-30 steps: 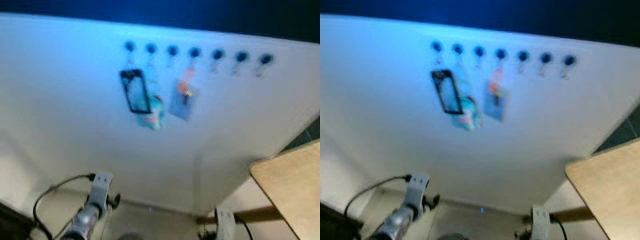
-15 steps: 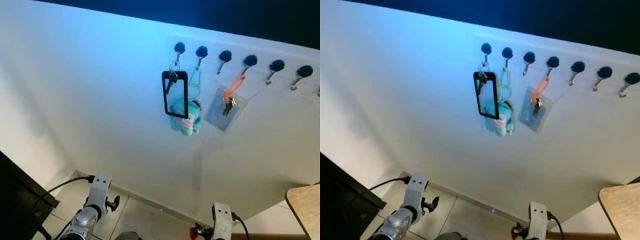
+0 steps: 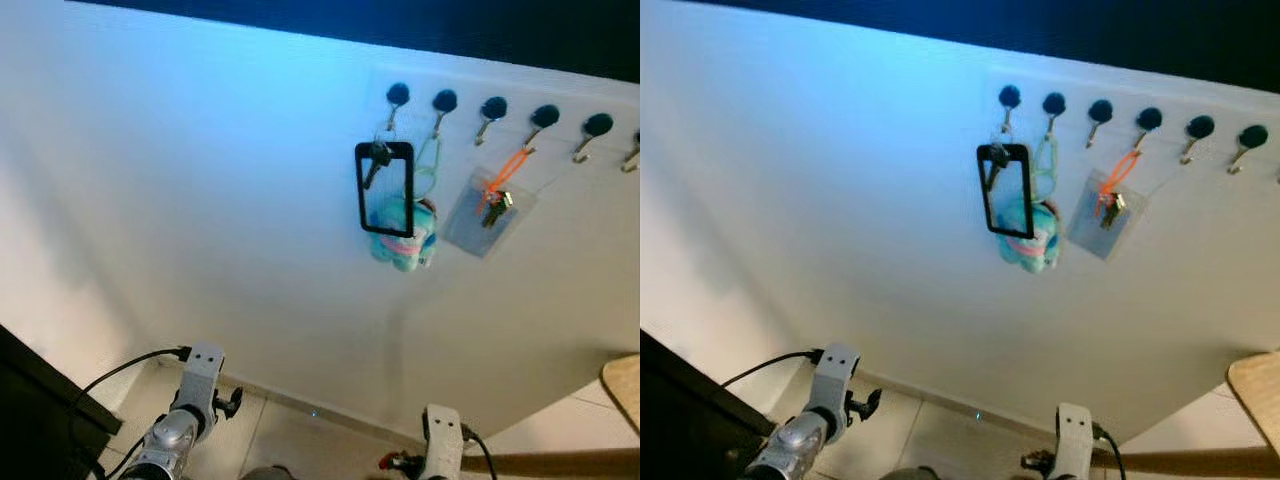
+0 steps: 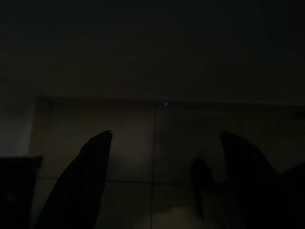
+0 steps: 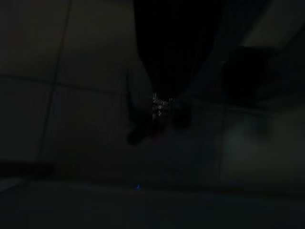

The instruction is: Hang keys on a hook

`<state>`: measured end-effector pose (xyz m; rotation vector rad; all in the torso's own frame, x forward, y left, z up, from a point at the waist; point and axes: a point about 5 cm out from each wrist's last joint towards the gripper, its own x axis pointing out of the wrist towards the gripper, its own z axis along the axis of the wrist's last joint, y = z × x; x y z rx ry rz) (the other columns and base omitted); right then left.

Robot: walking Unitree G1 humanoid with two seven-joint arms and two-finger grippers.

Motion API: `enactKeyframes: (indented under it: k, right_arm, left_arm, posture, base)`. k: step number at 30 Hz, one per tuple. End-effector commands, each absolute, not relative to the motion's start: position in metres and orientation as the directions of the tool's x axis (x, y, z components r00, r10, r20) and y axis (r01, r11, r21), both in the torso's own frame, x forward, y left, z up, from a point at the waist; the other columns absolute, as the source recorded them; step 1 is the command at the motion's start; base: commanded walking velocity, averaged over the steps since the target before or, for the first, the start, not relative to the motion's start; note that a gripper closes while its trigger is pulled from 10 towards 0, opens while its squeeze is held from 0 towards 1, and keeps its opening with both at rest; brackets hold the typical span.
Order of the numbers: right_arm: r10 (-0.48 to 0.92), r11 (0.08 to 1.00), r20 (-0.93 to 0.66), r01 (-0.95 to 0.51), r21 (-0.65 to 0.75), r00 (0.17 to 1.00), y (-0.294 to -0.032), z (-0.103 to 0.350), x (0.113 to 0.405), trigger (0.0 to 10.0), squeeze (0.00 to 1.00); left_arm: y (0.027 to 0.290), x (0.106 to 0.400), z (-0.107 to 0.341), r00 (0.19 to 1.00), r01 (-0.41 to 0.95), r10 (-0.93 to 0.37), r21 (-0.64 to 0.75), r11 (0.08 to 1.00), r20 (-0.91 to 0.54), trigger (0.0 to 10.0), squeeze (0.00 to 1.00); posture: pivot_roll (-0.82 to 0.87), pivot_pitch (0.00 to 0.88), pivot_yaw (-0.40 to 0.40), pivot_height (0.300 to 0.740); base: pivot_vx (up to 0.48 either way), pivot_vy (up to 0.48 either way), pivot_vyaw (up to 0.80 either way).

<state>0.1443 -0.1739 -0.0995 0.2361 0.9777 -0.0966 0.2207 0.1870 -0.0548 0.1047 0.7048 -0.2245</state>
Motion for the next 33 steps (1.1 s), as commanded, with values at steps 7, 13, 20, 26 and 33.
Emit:
enactKeyframes:
  k: [7,13,20,26,33]
  right_arm:
    - [0.009,0.966,-0.835,0.21,0.149,0.55,-0.178,-0.1005,0.1407,10.0,0.0]
    - [0.009,0.964,-0.837,0.217,0.153,0.547,-0.1769,-0.1013,0.1384,10.0,0.0]
    - [0.008,0.963,-0.838,0.223,0.154,0.545,-0.1764,-0.1019,0.1367,10.0,0.0]
    - [0.009,0.961,-0.837,0.225,0.157,0.547,-0.1762,-0.102,0.1362,10.0,0.0]
    - [0.014,0.961,-0.832,0.223,0.165,0.555,-0.1757,-0.1014,0.1376,10.0,0.0]
  left_arm:
    - [0.183,0.2173,-0.056,0.73,0.295,-0.214,0.018,0.955,-0.65,10.0,0.0]
    - [0.1808,0.2176,-0.0556,0.72,0.338,-0.237,0.031,0.941,-0.652,10.0,0.0]
    - [0.181,0.217,-0.0559,0.719,0.346,-0.24,0.036,0.938,-0.653,10.0,0.0]
    - [0.1849,0.2187,-0.055,0.739,0.287,-0.194,0.041,0.957,-0.645,10.0,0.0]
    - [0.1865,0.2199,-0.0541,0.748,0.295,-0.174,0.085,0.952,-0.641,10.0,0.0]
  posture:
    - [0.09,0.031,-0.013,0.74]
    - [0.09,0.024,-0.008,0.74]
    - [0.09,0.024,-0.004,0.74]
    - [0.09,0.027,-0.005,0.74]
    - [0.09,0.032,-0.005,0.74]
  base:
    - [0.0,0.0,0.0]
    - [0.0,-0.32,0.0]
    - [0.0,-0.48,0.0]
    - [0.0,-0.143,0.0]
    - [0.0,0.0,0.0]
